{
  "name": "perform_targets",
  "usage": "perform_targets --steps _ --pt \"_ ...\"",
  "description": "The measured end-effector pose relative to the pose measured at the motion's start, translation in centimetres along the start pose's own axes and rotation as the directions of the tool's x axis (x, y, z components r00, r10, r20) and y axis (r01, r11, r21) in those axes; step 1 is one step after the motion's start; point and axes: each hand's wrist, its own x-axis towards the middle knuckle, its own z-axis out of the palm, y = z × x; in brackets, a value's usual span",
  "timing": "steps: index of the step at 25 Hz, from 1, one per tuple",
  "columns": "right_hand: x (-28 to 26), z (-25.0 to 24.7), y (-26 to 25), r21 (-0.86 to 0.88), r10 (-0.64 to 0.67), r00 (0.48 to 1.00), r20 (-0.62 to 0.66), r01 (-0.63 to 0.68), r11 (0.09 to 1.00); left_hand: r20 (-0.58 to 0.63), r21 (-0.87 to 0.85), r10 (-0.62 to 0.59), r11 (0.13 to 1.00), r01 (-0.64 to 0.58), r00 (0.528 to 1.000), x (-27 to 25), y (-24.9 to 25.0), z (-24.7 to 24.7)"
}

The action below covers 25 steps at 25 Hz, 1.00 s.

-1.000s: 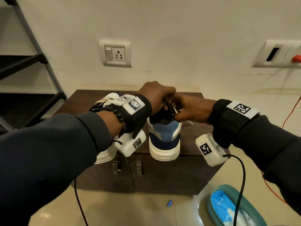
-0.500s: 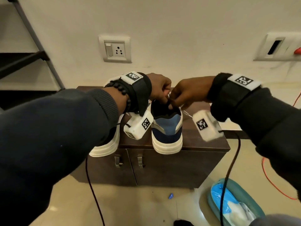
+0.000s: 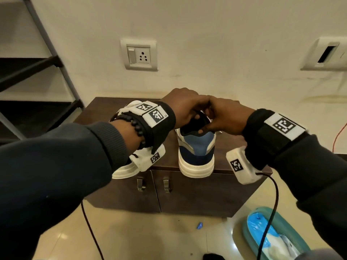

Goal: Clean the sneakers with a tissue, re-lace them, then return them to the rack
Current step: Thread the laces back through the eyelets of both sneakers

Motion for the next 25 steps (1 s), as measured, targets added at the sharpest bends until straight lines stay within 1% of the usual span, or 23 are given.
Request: perform_targets --steps 2,4,5,7,9,10,11,13,14,15,17,18,20,21,23,25 --pt "-0.4 0.0 0.2 0.006 -0.019 1.0 -0.012 0.019 1.0 -0.052 -0.031 -0.032 0.999 0.031 0.998 -0.2 -0.2 0.3" --pt "-0.7 -0.1 0.9 0.05 -0.006 1.0 0.002 0.006 0.999 -0.073 -0.083 -0.147 0.987 0.141 0.986 -0.3 -0.6 0.7" --pt "-1.0 -0.1 1.4 0.087 0.011 1.0 0.002 -0.011 0.996 -0.076 -0.128 -0.22 0.969 0.21 0.972 -0.2 -0.9 0.9" --pt "-1.4 0.3 2.2 0.175 0.038 0.999 -0.024 -0.033 0.984 -0.054 -0.282 -0.362 0.899 0.334 0.931 0.0 -1.7 1.2" --pt "-1.5 0.7 2.4 0.181 0.056 0.998 -0.029 -0.049 0.982 0.014 -0.447 -0.451 0.796 0.409 0.892 0.3 -2.1 1.1" --pt "-1.4 1.0 2.2 0.139 0.065 0.997 -0.037 -0.059 0.989 0.033 -0.453 -0.457 0.786 0.42 0.889 0.6 -2.1 1.0" --pt "-1.1 1.2 2.0 0.081 0.069 0.996 -0.062 -0.064 0.995 0.04 -0.4 -0.435 0.818 0.413 0.9 0.8 -1.8 0.7" --pt "-0.5 1.7 1.2 0.01 0.07 0.988 -0.14 -0.069 0.998 0.002 -0.198 -0.359 0.915 0.352 0.933 0.9 -0.9 0.7" --pt "-0.3 1.9 0.8 0.014 0.075 0.98 -0.185 -0.074 0.997 -0.028 -0.118 -0.312 0.944 0.307 0.95 0.8 -0.5 0.9" --pt "-0.2 2.1 0.5 -0.001 0.07 0.971 -0.23 -0.072 0.997 -0.044 -0.081 -0.27 0.96 0.266 0.962 0.6 -0.3 1.1" --pt "-0.3 2.4 0.7 -0.084 0.034 0.949 -0.314 -0.063 0.994 -0.052 -0.081 -0.218 0.973 0.214 0.974 0.5 -0.4 1.1" --pt "-0.3 2.4 0.9 -0.072 0.032 0.937 -0.348 -0.06 0.996 -0.041 -0.08 -0.207 0.976 0.204 0.977 0.6 -0.7 1.0" --pt "-0.4 2.5 1.4 0.029 0.06 0.921 -0.384 -0.053 0.998 -0.016 -0.064 -0.195 0.979 0.194 0.981 0.8 -1.1 0.9" --pt "-0.4 2.6 1.6 0.054 0.07 0.916 -0.394 -0.053 0.997 -0.013 -0.06 -0.188 0.981 0.187 0.982 0.8 -1.2 0.9" --pt "-0.3 2.8 1.6 0.044 0.079 0.915 -0.396 -0.067 0.997 -0.006 -0.067 -0.172 0.983 0.171 0.985 0.6 -1.2 1.3" --pt "-0.4 2.6 1.7 0.062 0.091 0.926 -0.365 -0.074 0.995 -0.007 -0.108 -0.172 0.98 0.17 0.985 0.2 -1.3 1.5"
